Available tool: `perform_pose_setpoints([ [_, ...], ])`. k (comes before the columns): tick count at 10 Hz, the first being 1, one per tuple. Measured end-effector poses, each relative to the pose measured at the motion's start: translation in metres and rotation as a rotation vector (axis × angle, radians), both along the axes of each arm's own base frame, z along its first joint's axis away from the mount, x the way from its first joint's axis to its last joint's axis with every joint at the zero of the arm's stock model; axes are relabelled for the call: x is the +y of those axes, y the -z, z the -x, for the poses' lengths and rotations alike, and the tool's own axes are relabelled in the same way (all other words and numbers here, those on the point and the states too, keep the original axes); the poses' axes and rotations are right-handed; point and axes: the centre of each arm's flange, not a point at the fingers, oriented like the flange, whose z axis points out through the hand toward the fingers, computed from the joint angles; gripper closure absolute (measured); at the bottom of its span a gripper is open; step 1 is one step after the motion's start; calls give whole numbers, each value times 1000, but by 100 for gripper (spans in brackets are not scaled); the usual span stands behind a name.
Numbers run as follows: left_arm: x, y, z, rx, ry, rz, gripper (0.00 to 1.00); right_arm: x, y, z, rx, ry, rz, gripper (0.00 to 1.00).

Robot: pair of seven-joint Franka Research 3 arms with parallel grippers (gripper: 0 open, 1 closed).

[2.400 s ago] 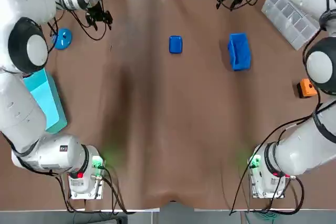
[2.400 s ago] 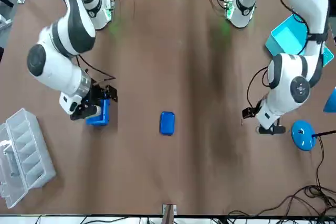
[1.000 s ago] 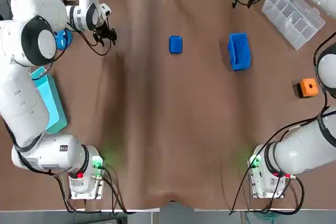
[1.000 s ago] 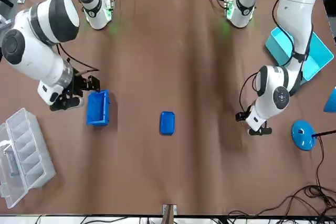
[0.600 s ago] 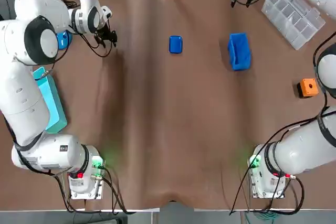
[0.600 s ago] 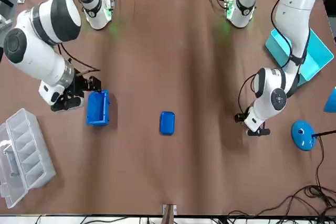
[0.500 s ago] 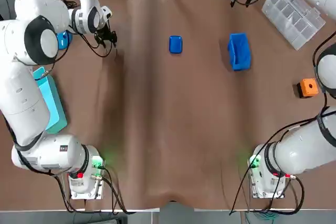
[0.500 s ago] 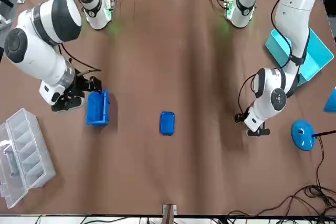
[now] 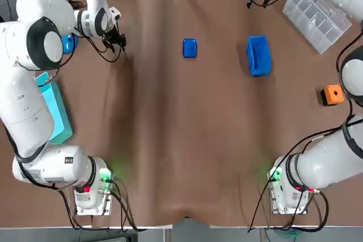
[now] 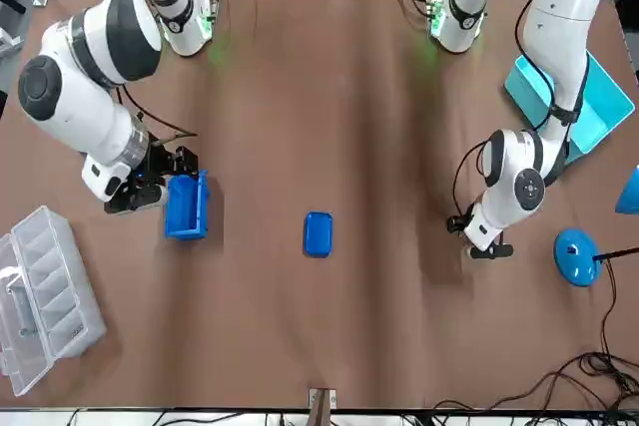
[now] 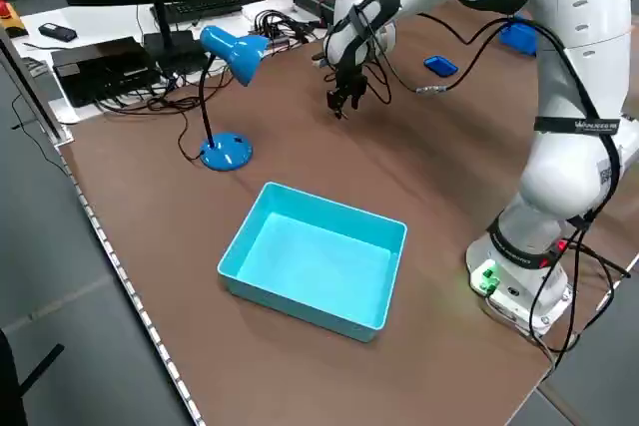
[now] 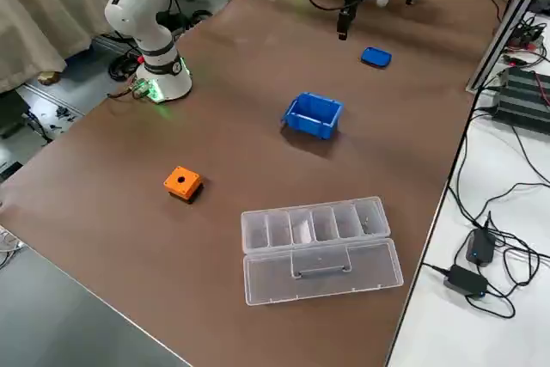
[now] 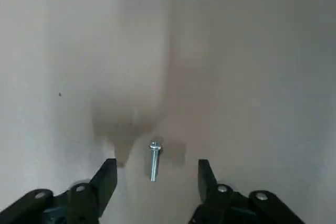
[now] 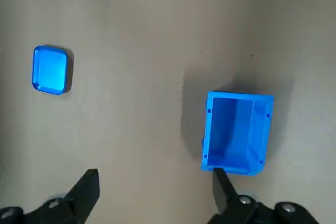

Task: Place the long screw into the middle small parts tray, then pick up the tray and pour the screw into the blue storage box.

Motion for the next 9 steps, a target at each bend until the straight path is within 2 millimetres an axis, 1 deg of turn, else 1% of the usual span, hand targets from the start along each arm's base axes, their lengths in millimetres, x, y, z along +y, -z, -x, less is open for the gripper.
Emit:
perform_pose_setpoints([
  [6, -1, 7, -1, 7, 0, 1, 37, 0, 1, -1, -1, 1, 0, 4],
  [8, -1, 7, -2, 5, 0, 1, 47, -3, 2, 0, 11, 1, 3, 4],
  [9, -1, 6, -3, 4, 0, 1, 49, -5, 2, 1, 24, 0, 7, 4],
])
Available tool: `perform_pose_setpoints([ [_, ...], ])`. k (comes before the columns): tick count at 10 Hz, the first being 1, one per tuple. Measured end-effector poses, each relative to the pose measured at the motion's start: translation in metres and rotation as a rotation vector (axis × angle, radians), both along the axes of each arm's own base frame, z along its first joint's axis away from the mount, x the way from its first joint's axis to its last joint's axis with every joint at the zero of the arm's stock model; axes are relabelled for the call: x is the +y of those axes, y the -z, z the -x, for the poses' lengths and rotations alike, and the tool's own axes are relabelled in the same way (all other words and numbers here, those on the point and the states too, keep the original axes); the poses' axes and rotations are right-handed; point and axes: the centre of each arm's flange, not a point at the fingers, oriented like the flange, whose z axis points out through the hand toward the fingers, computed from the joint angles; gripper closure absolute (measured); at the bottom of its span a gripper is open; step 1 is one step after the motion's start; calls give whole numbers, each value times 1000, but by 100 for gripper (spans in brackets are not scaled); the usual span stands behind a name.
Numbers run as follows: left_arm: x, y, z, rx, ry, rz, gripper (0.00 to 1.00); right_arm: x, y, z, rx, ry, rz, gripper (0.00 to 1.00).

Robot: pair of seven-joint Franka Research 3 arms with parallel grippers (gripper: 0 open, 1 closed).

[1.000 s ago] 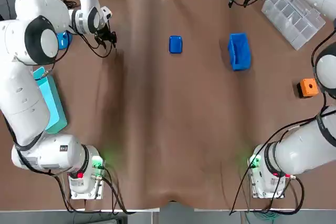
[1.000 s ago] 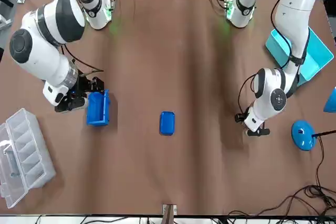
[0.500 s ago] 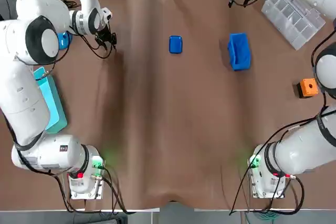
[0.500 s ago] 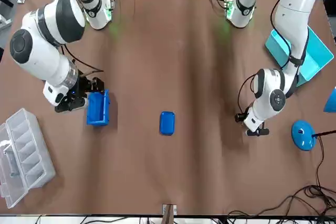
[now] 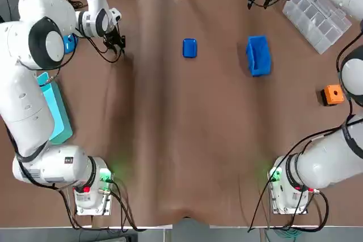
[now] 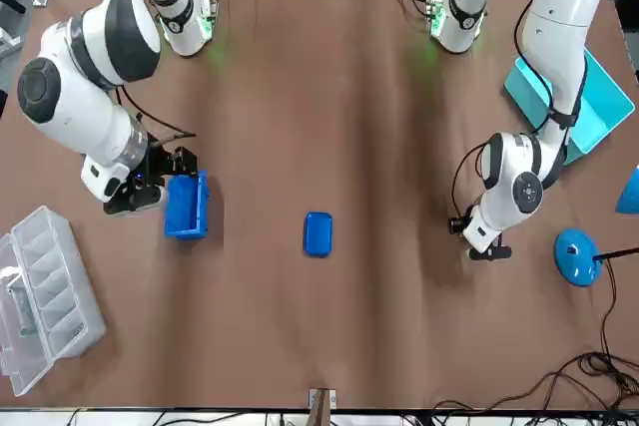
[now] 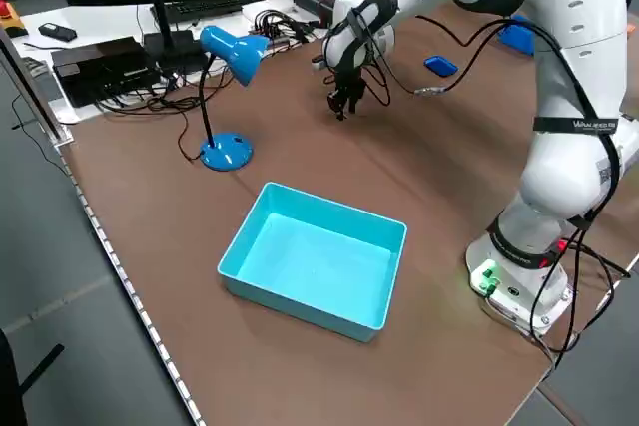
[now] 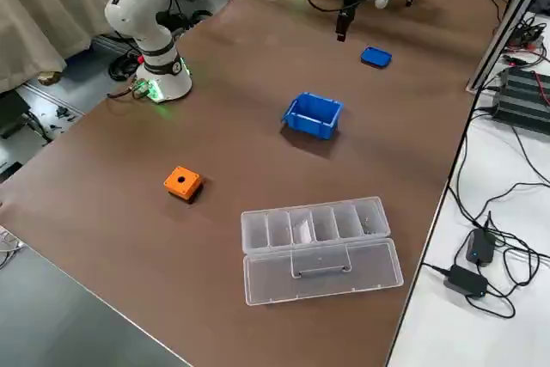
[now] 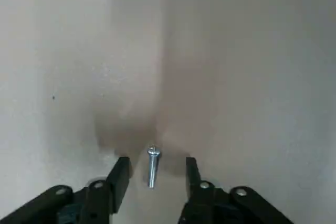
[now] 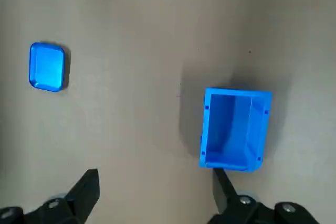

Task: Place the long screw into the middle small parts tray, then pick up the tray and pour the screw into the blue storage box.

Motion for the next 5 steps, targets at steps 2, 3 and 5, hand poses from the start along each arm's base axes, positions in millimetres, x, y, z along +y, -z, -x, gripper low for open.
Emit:
perform_pose_setpoints([
  [2, 0, 0, 0, -1, 0, 0, 57, -16, -17, -1, 4, 11, 11, 0],
  [3, 1, -1, -1, -2, 0, -2, 64, -28, -39, -1, -24, 7, 41, 0],
  [5, 1, -1, -1, -2, 0, -2, 64, -43, -77, 11, -45, 5, 91, 0],
])
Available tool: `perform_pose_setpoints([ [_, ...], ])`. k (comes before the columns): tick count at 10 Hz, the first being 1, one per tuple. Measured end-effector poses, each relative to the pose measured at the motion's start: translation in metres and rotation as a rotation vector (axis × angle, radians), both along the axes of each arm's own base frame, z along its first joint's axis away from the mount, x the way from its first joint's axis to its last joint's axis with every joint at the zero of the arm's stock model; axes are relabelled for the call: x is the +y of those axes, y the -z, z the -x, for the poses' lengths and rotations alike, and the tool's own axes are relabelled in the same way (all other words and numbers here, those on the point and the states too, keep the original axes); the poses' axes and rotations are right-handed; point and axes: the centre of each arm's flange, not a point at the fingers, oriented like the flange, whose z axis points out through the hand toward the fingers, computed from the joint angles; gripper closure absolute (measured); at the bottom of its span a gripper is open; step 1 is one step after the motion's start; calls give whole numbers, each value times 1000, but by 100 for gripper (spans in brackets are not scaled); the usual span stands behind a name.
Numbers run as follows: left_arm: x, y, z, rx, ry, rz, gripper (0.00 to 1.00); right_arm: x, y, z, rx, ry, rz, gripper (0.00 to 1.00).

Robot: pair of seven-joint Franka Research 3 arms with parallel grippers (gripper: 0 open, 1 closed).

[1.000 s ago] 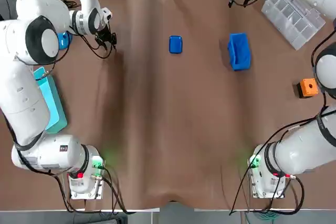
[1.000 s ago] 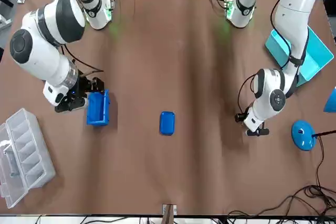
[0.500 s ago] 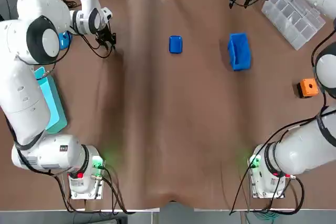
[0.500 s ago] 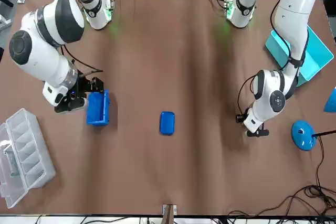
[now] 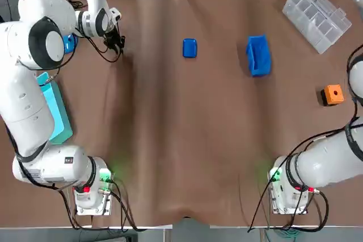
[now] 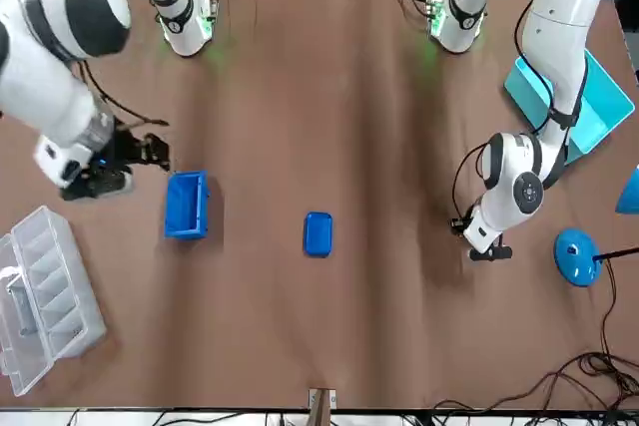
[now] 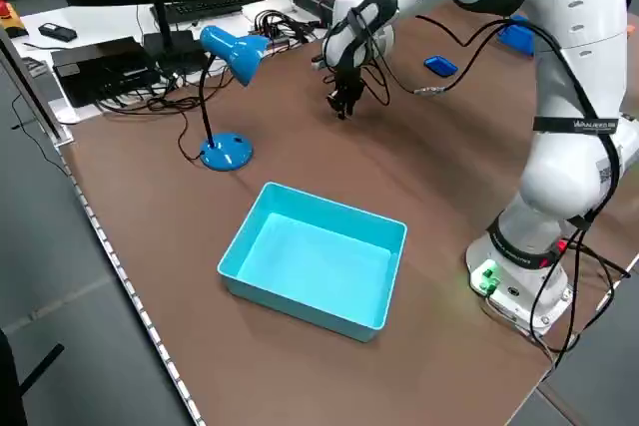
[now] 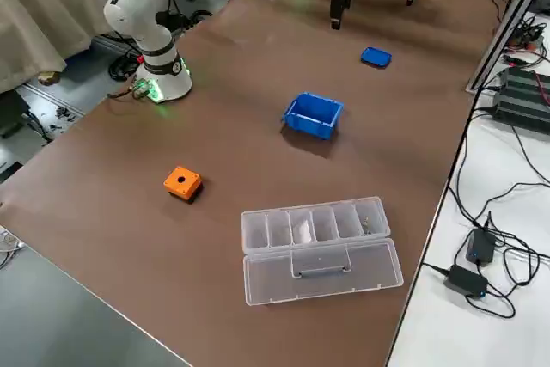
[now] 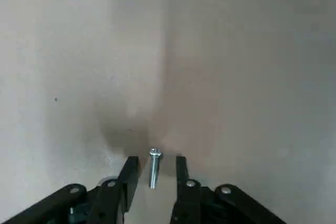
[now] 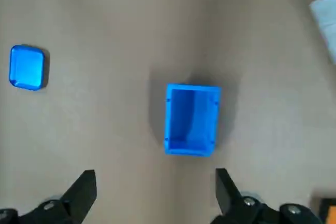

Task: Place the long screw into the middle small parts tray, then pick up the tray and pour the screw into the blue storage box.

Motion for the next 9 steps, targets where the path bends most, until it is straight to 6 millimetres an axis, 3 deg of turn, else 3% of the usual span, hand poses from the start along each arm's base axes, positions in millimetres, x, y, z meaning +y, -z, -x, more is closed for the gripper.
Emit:
perform_pose_setpoints([
  [3, 1, 0, 0, 0, -1, -1, 70, -30, -16, 0, -8, 40, 3, 0],
  [7, 3, 0, -1, -1, -3, -3, 91, -29, -26, -1, -28, 39, 0, 0],
  [9, 3, -1, -1, -3, -2, -3, 93, -29, -27, -1, -30, 39, 1, 0],
])
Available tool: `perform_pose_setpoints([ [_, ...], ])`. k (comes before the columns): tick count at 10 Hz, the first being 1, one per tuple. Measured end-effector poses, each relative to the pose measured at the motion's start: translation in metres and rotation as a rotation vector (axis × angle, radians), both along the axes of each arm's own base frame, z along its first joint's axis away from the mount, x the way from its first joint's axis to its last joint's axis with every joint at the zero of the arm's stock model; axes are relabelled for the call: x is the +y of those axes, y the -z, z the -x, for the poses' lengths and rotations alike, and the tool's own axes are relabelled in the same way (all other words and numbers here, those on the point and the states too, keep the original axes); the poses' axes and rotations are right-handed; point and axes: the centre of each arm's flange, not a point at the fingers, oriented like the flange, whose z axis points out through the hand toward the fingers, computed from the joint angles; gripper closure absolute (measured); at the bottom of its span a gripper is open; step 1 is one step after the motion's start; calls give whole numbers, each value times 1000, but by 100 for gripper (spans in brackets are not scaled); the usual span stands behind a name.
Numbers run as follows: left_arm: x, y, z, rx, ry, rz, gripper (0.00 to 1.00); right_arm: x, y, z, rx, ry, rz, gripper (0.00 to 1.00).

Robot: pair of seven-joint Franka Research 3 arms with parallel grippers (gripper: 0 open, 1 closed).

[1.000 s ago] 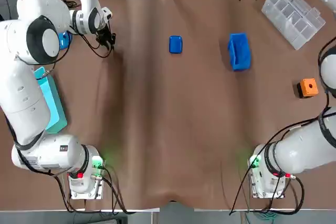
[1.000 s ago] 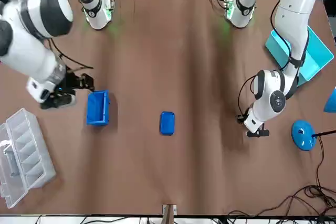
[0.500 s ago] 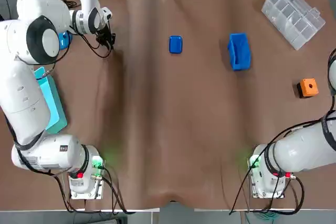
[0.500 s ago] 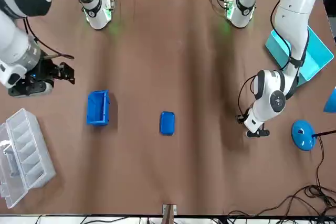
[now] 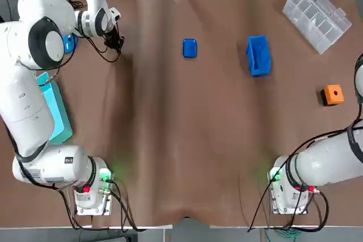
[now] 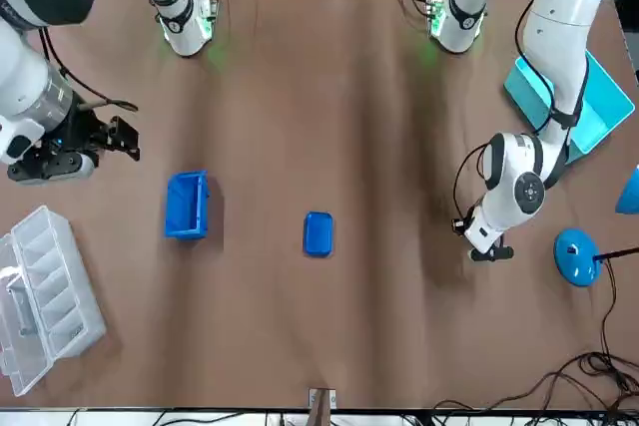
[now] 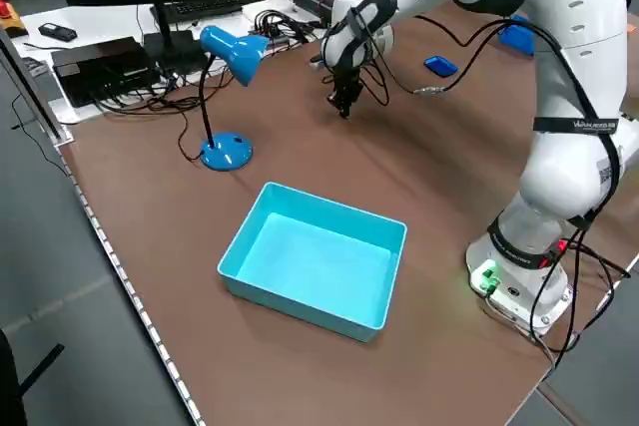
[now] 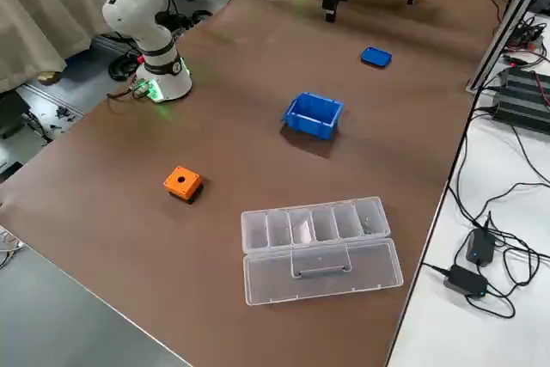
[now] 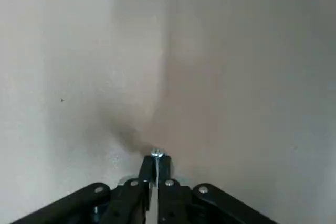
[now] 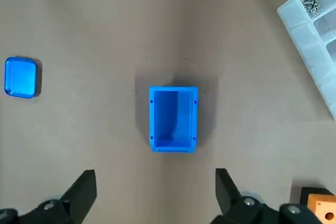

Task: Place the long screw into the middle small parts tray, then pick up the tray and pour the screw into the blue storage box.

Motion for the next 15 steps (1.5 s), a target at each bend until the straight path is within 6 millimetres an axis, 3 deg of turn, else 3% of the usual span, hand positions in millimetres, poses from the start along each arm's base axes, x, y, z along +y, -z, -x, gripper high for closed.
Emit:
perform_pose_setpoints([
  [2, -2, -13, -6, -23, 2, 3, 93, 0, 1, 0, 5, 0, 1, 0],
  [4, -7, -42, -12, -56, 10, 4, 93, 2, 3, 0, 11, -4, 2, 0],
  [6, -32, -69, -11, -73, 46, 20, 93, 7, 5, 0, 17, -13, 3, 0],
  [12, -195, -139, 17, -59, -40, 138, 93, 12, 19, -2, 54, -21, 8, 0],
  [15, -268, -148, 37, -49, -41, 177, 93, 24, 35, -9, 61, -38, 8, 0],
])
